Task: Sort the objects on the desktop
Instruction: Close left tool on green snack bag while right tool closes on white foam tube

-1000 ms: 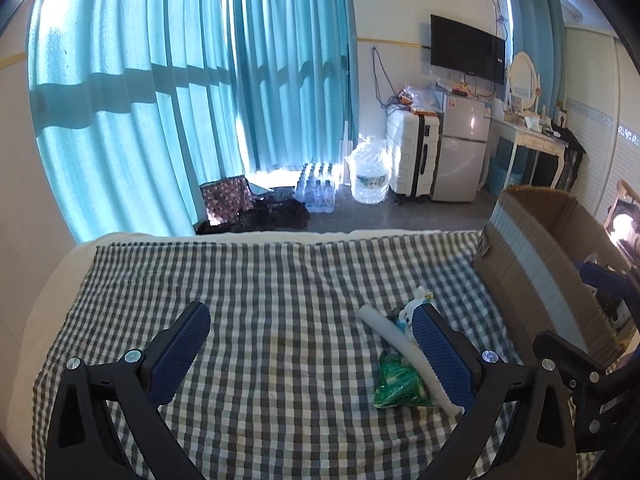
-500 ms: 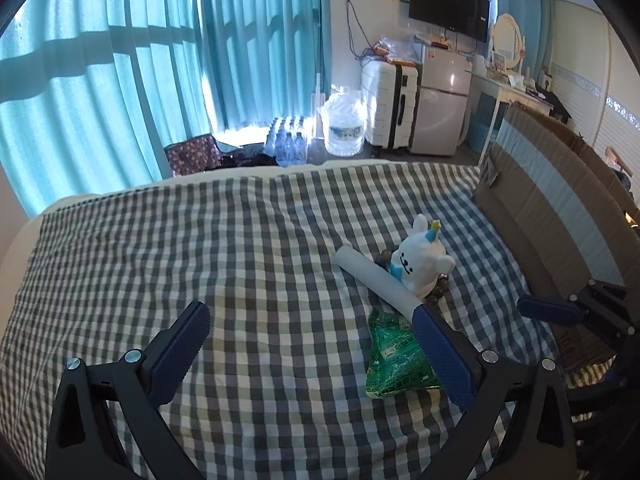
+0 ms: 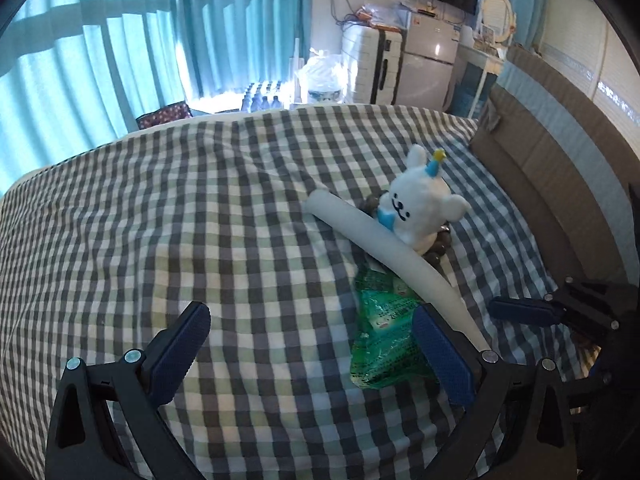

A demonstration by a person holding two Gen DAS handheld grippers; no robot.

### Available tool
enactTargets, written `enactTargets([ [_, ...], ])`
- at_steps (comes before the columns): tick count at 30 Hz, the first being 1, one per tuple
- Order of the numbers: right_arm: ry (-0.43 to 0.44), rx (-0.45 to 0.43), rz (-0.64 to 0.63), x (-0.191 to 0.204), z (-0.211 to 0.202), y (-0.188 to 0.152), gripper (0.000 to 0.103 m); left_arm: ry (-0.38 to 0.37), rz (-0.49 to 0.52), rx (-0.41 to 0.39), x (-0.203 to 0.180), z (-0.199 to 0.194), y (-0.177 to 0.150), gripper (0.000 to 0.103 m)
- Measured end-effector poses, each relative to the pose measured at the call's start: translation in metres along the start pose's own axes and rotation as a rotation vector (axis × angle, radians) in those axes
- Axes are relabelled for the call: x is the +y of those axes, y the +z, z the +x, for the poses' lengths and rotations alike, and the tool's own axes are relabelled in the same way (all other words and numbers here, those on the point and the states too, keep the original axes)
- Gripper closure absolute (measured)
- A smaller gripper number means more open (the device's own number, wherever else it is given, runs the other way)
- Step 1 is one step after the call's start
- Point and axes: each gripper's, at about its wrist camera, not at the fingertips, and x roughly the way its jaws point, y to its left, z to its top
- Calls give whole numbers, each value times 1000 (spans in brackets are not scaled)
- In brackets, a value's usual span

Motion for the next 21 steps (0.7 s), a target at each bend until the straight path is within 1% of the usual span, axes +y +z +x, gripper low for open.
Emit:
enactTargets([
  [1, 9, 0, 2, 0, 0, 0, 69, -10, -3, 3, -1, 1, 0, 0],
  [2, 11, 4, 5, -1, -1, 0, 77, -20, -8, 5, -2, 2, 1, 0],
  [3, 3, 7, 6, -2, -2, 2, 82, -27, -13, 5, -3, 2, 2, 0],
  [5, -14, 14, 8, -3, -8, 3, 85, -24, -18, 4, -5, 2, 3, 0],
  [7, -14, 14, 20, -7, -14, 4, 88, -20, -20, -8, -7, 2, 3, 0],
  [9, -38, 10, 33, -12, -21, 5, 94, -42, -23, -5, -10, 4, 3, 0],
  [11, -77, 4, 44, -20, -25, 5, 96, -74, -17, 22, -16, 10, 3, 0],
  [12, -84, 6, 49, -23, -25, 5, 99, -79, -3, 41, -21, 16, 2, 0],
  [14, -92, 1, 56, -30, -27, 4, 99, -69, 33, 76, -32, 26, -3, 2],
  [16, -80, -11, 56, -27, -27, 7, 100, -46, 42, 84, -34, 31, -5, 8],
  [17, -74, -17, 56, -27, -28, 7, 100, -44, 40, 81, -34, 32, -5, 15],
  [18, -68, -18, 55, -27, -28, 8, 100, -50, 38, 79, -34, 31, -4, 19],
  [19, -58, -19, 56, -27, -28, 9, 100, -55, 36, 79, -34, 31, -3, 29],
  [20, -44, -21, 59, -28, -27, 8, 100, -57, 36, 78, -34, 29, -2, 44],
  [21, -30, -21, 61, -28, -26, 7, 100, -52, 39, 76, -34, 27, 0, 47],
])
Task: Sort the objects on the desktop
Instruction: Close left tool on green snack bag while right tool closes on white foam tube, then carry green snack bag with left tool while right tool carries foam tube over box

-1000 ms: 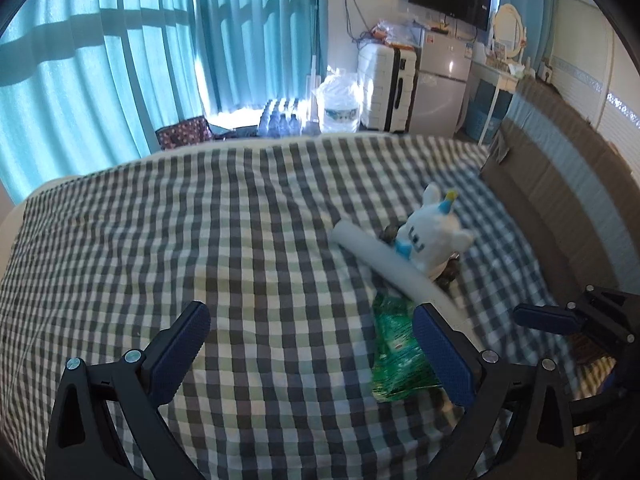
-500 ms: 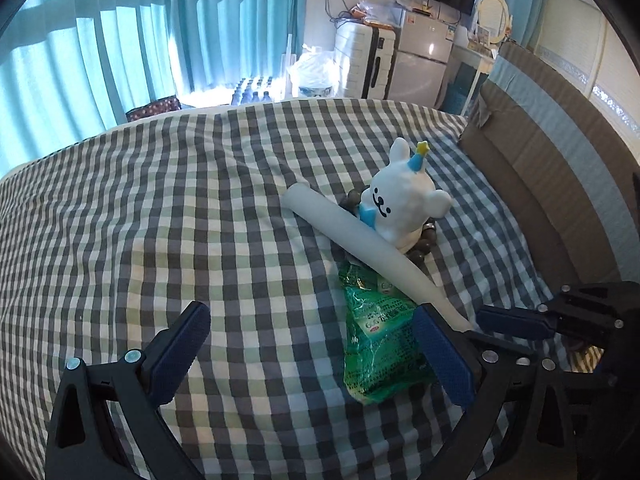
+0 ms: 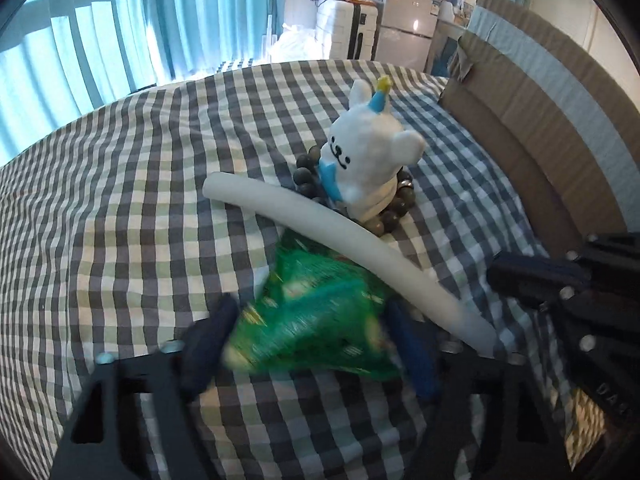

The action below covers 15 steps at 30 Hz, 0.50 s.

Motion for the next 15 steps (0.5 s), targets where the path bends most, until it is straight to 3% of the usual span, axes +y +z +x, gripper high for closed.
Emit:
enactTargets([
  [3, 28, -7, 5, 0, 2, -2, 99, 8, -20, 0, 6, -3, 3, 63],
  [7, 50, -23, -27, 8, 0, 0, 89, 44, -91, -21, 27, -9, 6, 66],
  [11, 76, -23, -48, 15, 9, 1, 60, 62, -140, -61, 42, -22, 12, 67],
  [15, 73, 14, -64, 19, 23, 0, 59, 73, -155, -92, 48, -29, 21, 67],
])
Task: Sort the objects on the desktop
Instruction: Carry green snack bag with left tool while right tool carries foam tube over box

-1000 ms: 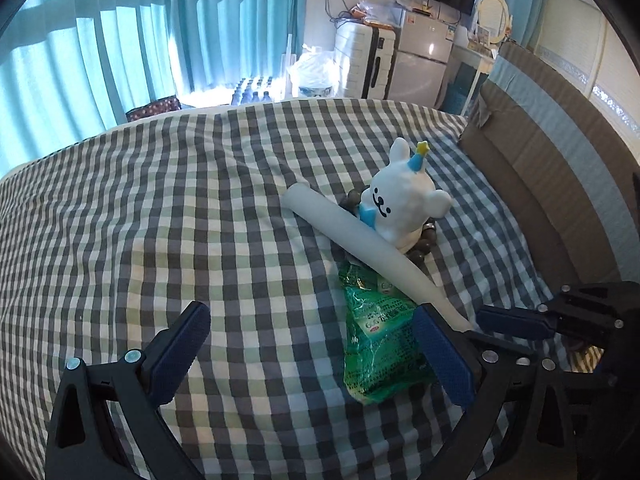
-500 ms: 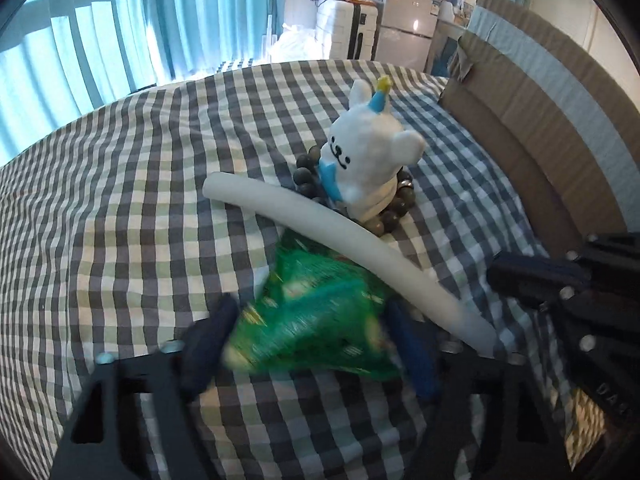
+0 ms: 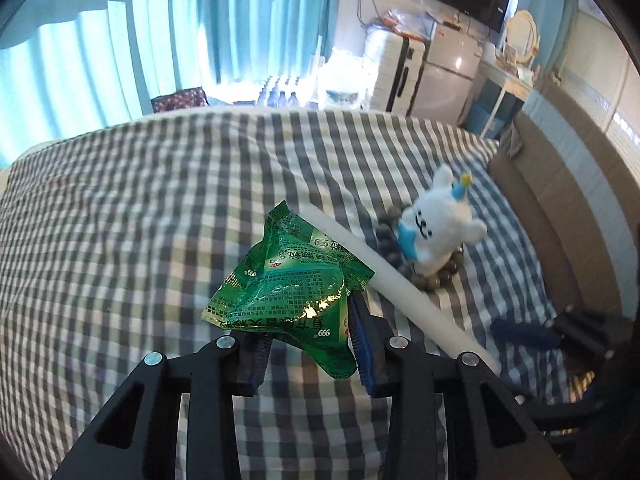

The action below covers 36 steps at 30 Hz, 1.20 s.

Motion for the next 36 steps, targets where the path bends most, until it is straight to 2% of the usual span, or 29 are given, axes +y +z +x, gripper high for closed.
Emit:
enactTargets([
  [2, 0, 4, -12, 3, 5, -1, 59, -1, -7, -7, 8, -3, 5, 67],
  [4, -33, 14, -16, 7, 9, -1, 66, 5, -15, -16, 11, -7, 10, 67],
  [5, -39, 13, -19, 7, 11, 0, 74, 7, -17, -19, 16, -12, 9, 67],
  [6, -26, 15, -16, 6, 13, 2, 87, 11, -20, -25, 19, -15, 10, 67],
  [9, -50, 3, -26, 12, 9, 5, 95, 26, -29, -48, 26, -27, 12, 67],
  [16, -76, -159, 11, 9, -39, 21, 96, 68, -30, -155, 36, -75, 18, 67],
  [19, -73, -218, 27, 9, -60, 26, 96, 113, -12, -209, 29, -94, 24, 67],
  [27, -77, -363, 24, 18, -116, 33, 96, 105, -8, -321, 17, -155, 25, 67],
  [36, -148, -545, 63, 38, -196, 25, 96, 119, 21, -406, -6, -206, 24, 67],
])
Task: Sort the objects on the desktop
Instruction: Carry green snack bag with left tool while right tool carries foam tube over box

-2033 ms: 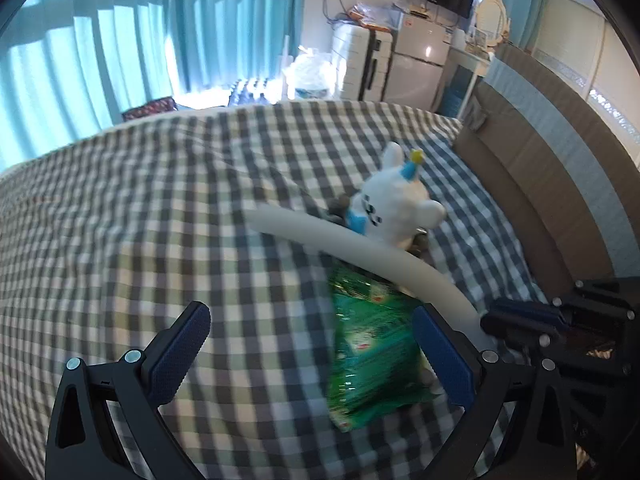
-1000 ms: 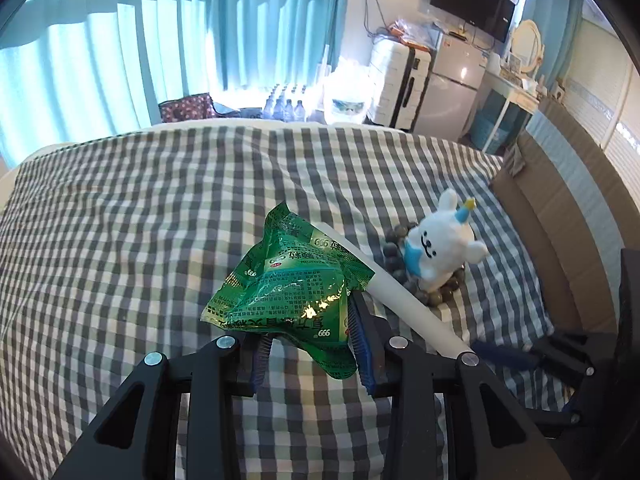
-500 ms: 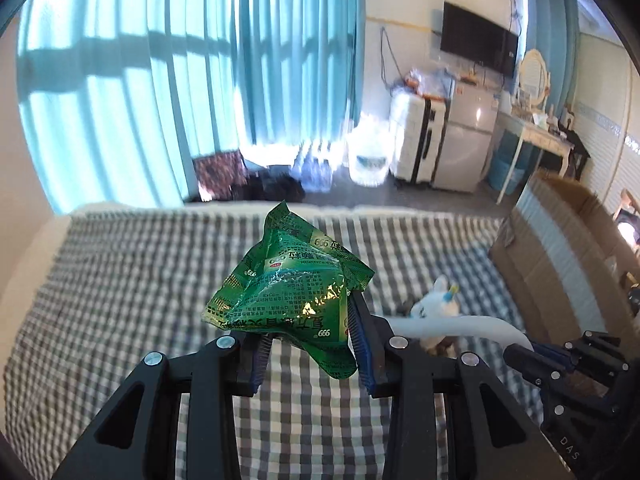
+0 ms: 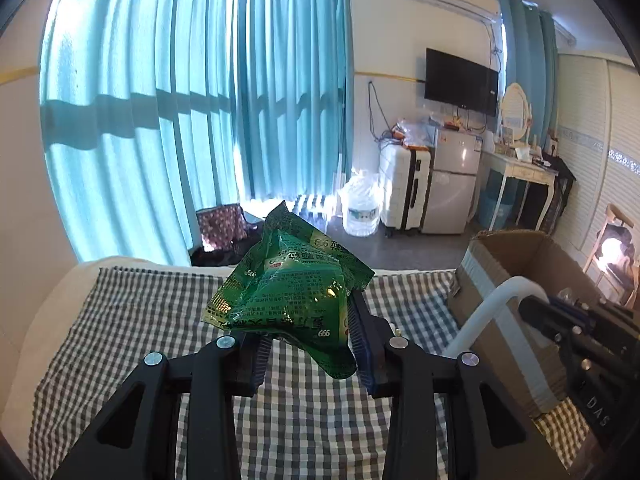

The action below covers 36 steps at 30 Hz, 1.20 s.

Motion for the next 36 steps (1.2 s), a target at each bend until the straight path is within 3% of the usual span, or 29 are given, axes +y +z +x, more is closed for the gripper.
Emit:
enactTargets([
  [8, -18, -118, 1, -7, -58, 23, 96, 13, -13, -29, -13, -44, 12, 67],
  [16, -6, -166, 47, -26, -88, 37, 96, 13, 19, -44, -37, -62, 26, 67],
  [26, -134, -216, 63, -68, -117, 40, 96, -26, 47, -59, -92, -74, 41, 67],
  [36, -231, -213, 109, -119, -137, 36, 96, -95, 89, -59, -156, -71, 46, 67],
])
